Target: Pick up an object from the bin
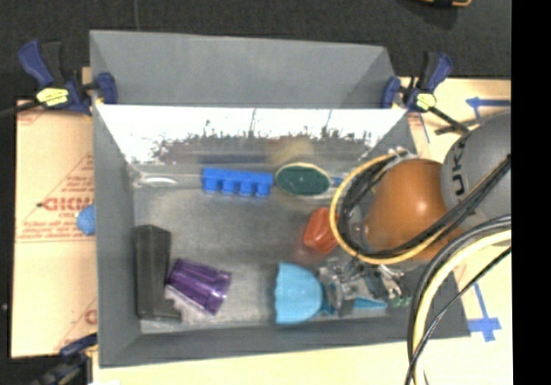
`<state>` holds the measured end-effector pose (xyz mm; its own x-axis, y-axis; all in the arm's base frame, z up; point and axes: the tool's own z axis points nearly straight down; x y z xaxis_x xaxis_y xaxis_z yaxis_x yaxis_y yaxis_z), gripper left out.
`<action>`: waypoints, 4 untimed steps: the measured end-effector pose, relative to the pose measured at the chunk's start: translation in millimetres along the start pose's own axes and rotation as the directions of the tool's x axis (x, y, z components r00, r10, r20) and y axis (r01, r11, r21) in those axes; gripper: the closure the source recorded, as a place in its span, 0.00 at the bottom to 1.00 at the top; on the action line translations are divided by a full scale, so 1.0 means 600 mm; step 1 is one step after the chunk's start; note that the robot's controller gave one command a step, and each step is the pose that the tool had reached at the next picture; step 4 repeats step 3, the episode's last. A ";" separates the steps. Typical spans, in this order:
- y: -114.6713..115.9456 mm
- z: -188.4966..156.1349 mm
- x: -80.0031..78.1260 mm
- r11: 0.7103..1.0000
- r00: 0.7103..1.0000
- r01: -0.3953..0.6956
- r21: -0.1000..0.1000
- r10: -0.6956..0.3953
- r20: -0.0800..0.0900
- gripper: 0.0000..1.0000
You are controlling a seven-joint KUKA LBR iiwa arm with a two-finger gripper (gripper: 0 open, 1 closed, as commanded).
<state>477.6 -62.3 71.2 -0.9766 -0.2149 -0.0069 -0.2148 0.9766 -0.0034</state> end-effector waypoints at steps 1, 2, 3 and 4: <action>0.000 0.000 0.000 1.000 1.000 0.001 0.000 -0.001 0.000 1.00; 0.000 -0.036 0.003 1.000 1.000 0.002 -0.001 -0.002 -0.007 1.00; -0.001 -0.093 0.001 1.000 1.000 0.002 0.000 -0.002 -0.003 1.00; -0.001 -0.093 0.001 1.000 1.000 0.002 0.000 -0.002 -0.003 1.00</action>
Offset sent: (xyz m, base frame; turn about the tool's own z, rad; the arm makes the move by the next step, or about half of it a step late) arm -0.0001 0.0000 0.0513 -0.0007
